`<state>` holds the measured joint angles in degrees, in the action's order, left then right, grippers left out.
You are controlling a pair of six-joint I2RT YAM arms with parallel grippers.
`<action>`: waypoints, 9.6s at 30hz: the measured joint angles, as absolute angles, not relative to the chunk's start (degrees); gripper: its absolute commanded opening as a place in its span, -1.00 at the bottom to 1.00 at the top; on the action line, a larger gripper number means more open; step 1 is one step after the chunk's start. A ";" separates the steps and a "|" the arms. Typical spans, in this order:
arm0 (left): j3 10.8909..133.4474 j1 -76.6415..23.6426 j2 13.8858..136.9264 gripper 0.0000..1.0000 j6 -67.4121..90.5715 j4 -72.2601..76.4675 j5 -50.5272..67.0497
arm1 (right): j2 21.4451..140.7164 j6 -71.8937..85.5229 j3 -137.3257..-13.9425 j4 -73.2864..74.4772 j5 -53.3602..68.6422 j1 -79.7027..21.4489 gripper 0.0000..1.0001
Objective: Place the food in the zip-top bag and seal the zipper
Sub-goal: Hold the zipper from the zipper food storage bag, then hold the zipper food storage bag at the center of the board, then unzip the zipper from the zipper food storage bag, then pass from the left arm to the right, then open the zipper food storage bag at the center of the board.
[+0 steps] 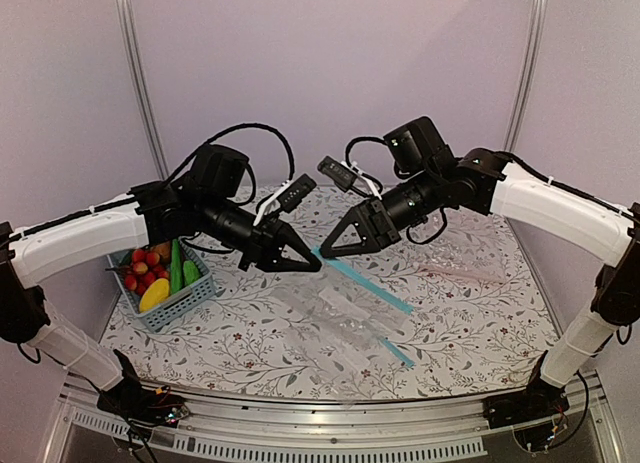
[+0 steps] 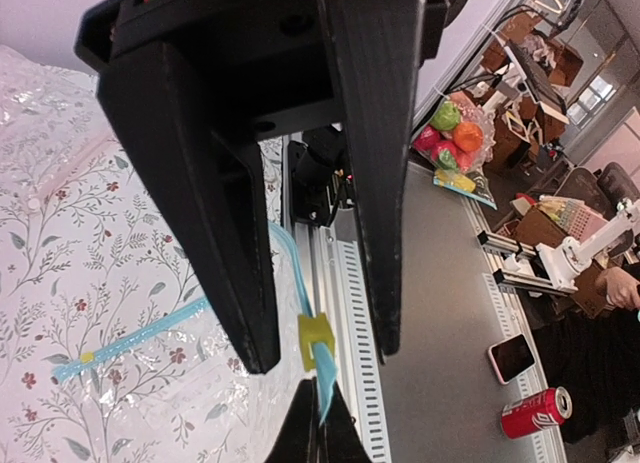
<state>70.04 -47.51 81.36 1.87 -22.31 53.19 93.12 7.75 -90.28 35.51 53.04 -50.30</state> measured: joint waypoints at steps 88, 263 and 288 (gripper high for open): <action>69.30 -36.51 77.08 -1.00 8.03 -20.16 46.22 | 91.13 3.57 -88.60 39.81 42.00 -50.28 -1.00; 50.24 -50.50 81.32 0.71 50.24 16.21 10.94 | 89.47 21.26 -72.60 23.83 -9.30 -59.68 -1.00; 53.54 -51.33 86.39 0.21 50.63 10.76 8.08 | 91.48 21.69 -75.59 25.56 -16.36 -61.71 -1.00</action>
<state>53.54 -51.33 86.39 50.63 10.76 8.08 91.48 21.69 -75.59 25.56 -16.36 -61.71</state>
